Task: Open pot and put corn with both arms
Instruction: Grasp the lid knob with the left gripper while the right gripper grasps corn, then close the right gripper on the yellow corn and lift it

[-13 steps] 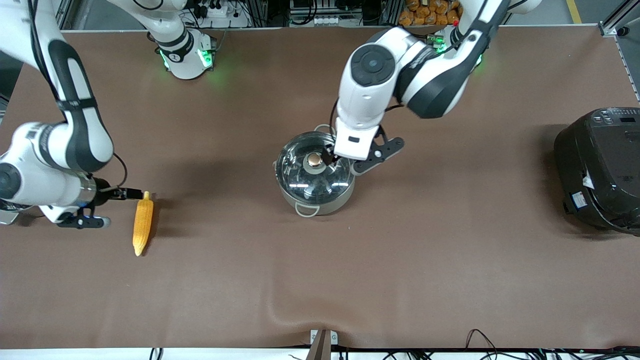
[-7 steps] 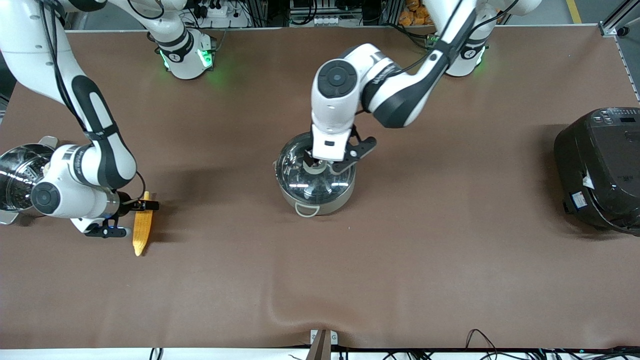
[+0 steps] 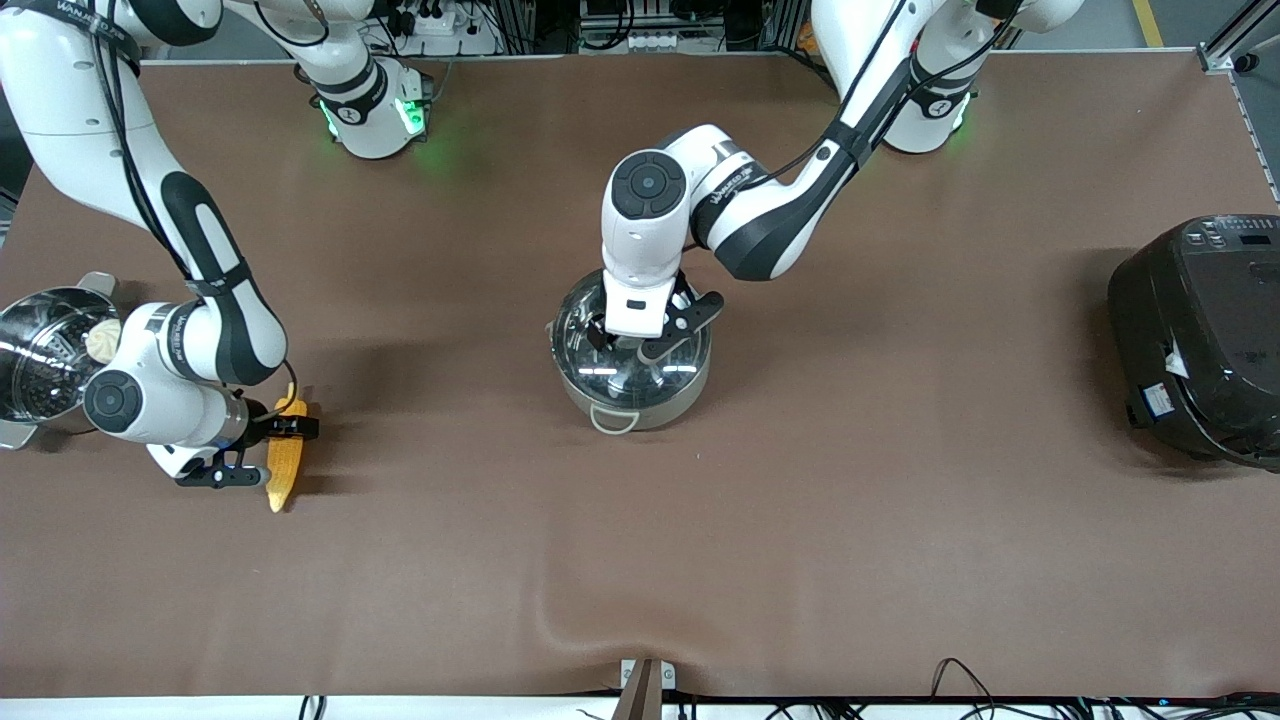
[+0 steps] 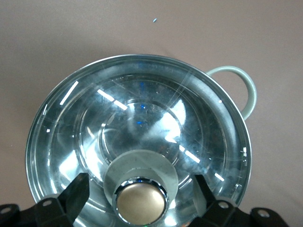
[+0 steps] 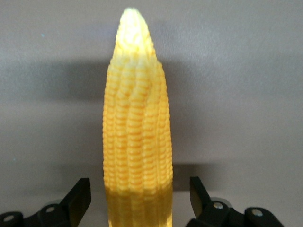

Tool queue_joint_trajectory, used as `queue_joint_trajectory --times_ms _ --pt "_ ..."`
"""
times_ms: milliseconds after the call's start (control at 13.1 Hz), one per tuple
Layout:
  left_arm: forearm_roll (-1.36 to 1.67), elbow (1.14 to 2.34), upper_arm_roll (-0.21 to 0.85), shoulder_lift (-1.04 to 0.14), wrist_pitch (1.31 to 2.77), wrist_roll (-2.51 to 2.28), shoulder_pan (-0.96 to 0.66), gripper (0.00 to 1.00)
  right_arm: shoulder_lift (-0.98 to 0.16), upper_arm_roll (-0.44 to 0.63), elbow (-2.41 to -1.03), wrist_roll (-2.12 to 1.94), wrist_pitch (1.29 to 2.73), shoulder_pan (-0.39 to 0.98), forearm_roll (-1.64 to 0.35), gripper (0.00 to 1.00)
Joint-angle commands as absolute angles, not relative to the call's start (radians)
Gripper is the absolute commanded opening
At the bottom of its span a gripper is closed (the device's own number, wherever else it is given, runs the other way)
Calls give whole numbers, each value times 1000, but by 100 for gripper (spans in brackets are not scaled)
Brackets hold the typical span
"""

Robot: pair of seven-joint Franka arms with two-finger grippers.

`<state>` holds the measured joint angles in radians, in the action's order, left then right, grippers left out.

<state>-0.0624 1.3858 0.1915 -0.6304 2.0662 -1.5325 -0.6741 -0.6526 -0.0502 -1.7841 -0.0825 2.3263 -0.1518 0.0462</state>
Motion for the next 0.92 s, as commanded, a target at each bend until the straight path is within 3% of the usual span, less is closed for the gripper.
queue_joint_trajectory --times_ms 0,382,764,841 --pt "-91 1361 187 -643 2065 -1575 -690 87 -673 -61 -1759 -87 2330 -163 66 0" --pt "-95 1364 186 -650 2065 -1582 -704 78 -629 -66 -1759 -86 2260 -124 64 0" --pt "-97 1364 186 -650 2065 -1580 -703 75 -510 -72 -1758 -83 2143 -91 61 0" --pt "-97 1365 186 -650 2065 -1580 -701 69 -485 -71 -1758 -81 2126 -74 61 0"
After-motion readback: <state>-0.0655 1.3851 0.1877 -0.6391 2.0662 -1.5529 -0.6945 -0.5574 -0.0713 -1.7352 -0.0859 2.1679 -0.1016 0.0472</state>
